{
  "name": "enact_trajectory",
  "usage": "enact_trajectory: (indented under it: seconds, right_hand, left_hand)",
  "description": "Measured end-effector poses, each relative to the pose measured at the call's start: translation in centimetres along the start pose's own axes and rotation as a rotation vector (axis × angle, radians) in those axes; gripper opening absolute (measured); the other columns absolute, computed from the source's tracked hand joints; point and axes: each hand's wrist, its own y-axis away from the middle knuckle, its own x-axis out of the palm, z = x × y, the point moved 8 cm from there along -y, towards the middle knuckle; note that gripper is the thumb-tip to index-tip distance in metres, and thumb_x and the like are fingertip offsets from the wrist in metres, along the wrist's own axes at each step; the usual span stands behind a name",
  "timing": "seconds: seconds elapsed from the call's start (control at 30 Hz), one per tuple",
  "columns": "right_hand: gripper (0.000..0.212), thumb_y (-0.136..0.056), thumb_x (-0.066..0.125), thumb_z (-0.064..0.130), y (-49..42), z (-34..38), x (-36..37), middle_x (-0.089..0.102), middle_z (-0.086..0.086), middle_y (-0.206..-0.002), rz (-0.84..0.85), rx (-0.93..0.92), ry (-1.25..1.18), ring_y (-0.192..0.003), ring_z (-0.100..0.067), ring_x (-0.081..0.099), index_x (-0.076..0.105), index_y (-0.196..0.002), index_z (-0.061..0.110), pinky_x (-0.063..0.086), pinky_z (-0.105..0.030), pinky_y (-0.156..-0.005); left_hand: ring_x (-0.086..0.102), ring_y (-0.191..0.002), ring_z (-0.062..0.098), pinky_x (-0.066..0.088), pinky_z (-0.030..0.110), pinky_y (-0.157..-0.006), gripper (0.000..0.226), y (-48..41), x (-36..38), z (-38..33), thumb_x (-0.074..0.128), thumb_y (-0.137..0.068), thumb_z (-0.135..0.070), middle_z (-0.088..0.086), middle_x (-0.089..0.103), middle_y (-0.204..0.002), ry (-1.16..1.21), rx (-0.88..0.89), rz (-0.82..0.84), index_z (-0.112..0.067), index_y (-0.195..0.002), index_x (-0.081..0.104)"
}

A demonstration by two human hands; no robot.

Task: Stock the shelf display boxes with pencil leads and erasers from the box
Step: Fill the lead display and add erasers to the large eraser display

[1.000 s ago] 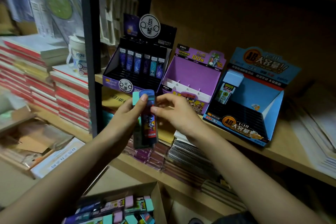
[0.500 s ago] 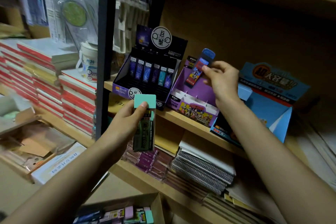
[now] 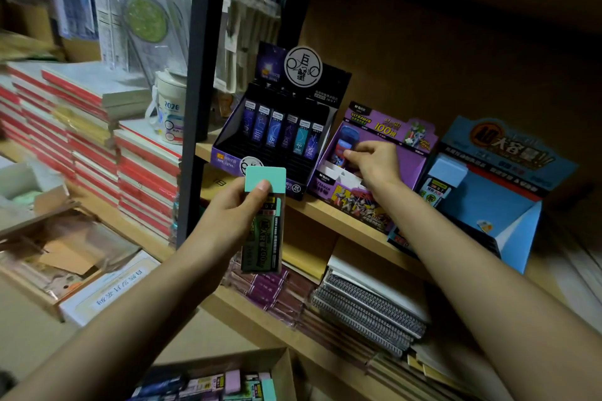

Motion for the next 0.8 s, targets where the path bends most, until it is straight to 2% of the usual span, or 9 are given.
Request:
enact_trajectory:
  seconds: [0.13, 0.2, 0.3, 0.4, 0.5, 0.57, 0.67, 0.73, 0.8]
  right_hand:
    - [0.024, -0.085, 0.069, 0.018, 0.3, 0.8, -0.3, 0.067, -0.022, -0.086, 0.099, -0.004, 0.171, -0.074, -0.024, 0.057, 0.069, -0.084, -0.006, 0.049, -0.039, -0.071]
    - [0.021, -0.087, 0.066, 0.019, 1.3, 1.7, -1.3, 0.069, -0.017, -0.092, 0.074, -0.037, 0.244, -0.078, -0.021, 0.059, 0.07, -0.088, -0.001, 0.052, -0.039, -0.075]
    - [0.019, -0.094, 0.054, 0.02, 5.0, 4.3, -3.1, 0.068, -0.005, -0.097, -0.052, -0.271, 0.428, -0.082, -0.014, 0.06, 0.067, -0.103, 0.009, 0.049, -0.025, -0.071]
    - [0.018, -0.096, 0.052, 0.023, 10.0, 3.6, -1.7, 0.069, 0.001, -0.091, 0.187, -0.253, 0.133, -0.079, -0.009, 0.062, 0.067, -0.101, 0.014, 0.048, -0.019, -0.069]
    - [0.015, -0.095, 0.053, 0.019, 13.5, 2.8, -0.5, 0.069, -0.002, -0.086, 0.41, -0.094, -0.209, -0.076, -0.009, 0.062, 0.066, -0.095, 0.012, 0.05, -0.019, -0.063]
    - [0.011, -0.094, 0.054, 0.013, 14.3, 2.9, -0.9, 0.065, -0.007, -0.088, 0.403, -0.102, -0.262, -0.077, -0.013, 0.06, 0.065, -0.094, 0.011, 0.05, -0.021, -0.06]
    - [0.01, -0.094, 0.053, 0.008, 14.5, 2.1, -2.3, 0.06, -0.008, -0.085, 0.337, -0.089, -0.292, -0.075, -0.016, 0.056, 0.062, -0.092, 0.012, 0.048, -0.021, -0.059]
    - [0.011, -0.095, 0.05, 0.007, 14.2, 1.4, -3.8, 0.057, -0.002, -0.082, 0.288, -0.087, -0.265, -0.068, -0.009, 0.053, 0.06, -0.092, 0.01, 0.047, -0.017, -0.056]
    - [0.011, -0.095, 0.049, 0.007, 13.0, 1.3, -6.7, 0.056, 0.001, -0.078, 0.184, -0.11, -0.259, -0.064, -0.002, 0.054, 0.059, -0.093, 0.008, 0.045, -0.013, -0.051]
  left_hand:
    - [0.063, -0.082, 0.008, 0.044, 0.026, -0.066, 0.022, 0.2, 0.3, 0.2, 0.044, -0.095, -0.036, -0.002, 0.067, -0.096, -0.021, 0.005, 0.032, -0.026, -0.101, 0.062]
    - [0.063, -0.085, 0.008, 0.043, 0.027, -0.066, 0.021, 0.4, 0.5, 0.3, 0.045, -0.094, -0.037, -0.004, 0.067, -0.097, -0.028, 0.006, 0.034, -0.028, -0.103, 0.062]
    - [0.063, -0.089, 0.011, 0.046, 0.031, -0.072, 0.02, 0.6, 0.9, 0.4, 0.048, -0.091, -0.039, -0.008, 0.068, -0.093, -0.015, -0.005, 0.042, -0.031, -0.101, 0.063]
    - [0.065, -0.079, 0.003, 0.045, 0.031, -0.072, 0.016, 0.8, 2.2, 0.5, 0.051, -0.089, -0.037, -0.012, 0.07, -0.081, -0.004, -0.003, 0.061, -0.026, -0.097, 0.059]
    - [0.064, -0.087, 0.015, 0.046, 0.033, -0.073, 0.019, 1.1, 3.9, 0.5, 0.052, -0.091, -0.031, 0.002, 0.069, -0.093, -0.018, 0.015, 0.07, -0.015, -0.101, 0.055]
    - [0.064, -0.084, 0.015, 0.048, 0.034, -0.076, 0.02, 1.3, 5.1, 0.4, 0.052, -0.091, -0.028, 0.007, 0.067, -0.096, -0.004, 0.036, 0.086, -0.012, -0.103, 0.055]
    - [0.065, -0.075, 0.008, 0.051, 0.027, -0.07, 0.016, 1.3, 7.2, 0.0, 0.053, -0.091, -0.024, 0.001, 0.068, -0.088, -0.032, 0.089, 0.12, -0.012, -0.102, 0.056]
    - [0.064, -0.069, 0.003, 0.05, 0.016, -0.061, 0.01, 0.9, 9.2, -0.4, 0.053, -0.091, -0.017, -0.001, 0.066, -0.081, -0.013, 0.133, 0.165, -0.01, -0.098, 0.055]
    - [0.062, -0.074, 0.002, 0.048, 0.01, -0.063, 0.005, 0.1, 11.3, -1.1, 0.054, -0.09, -0.012, -0.001, 0.065, -0.084, -0.024, 0.206, 0.195, -0.012, -0.095, 0.055]
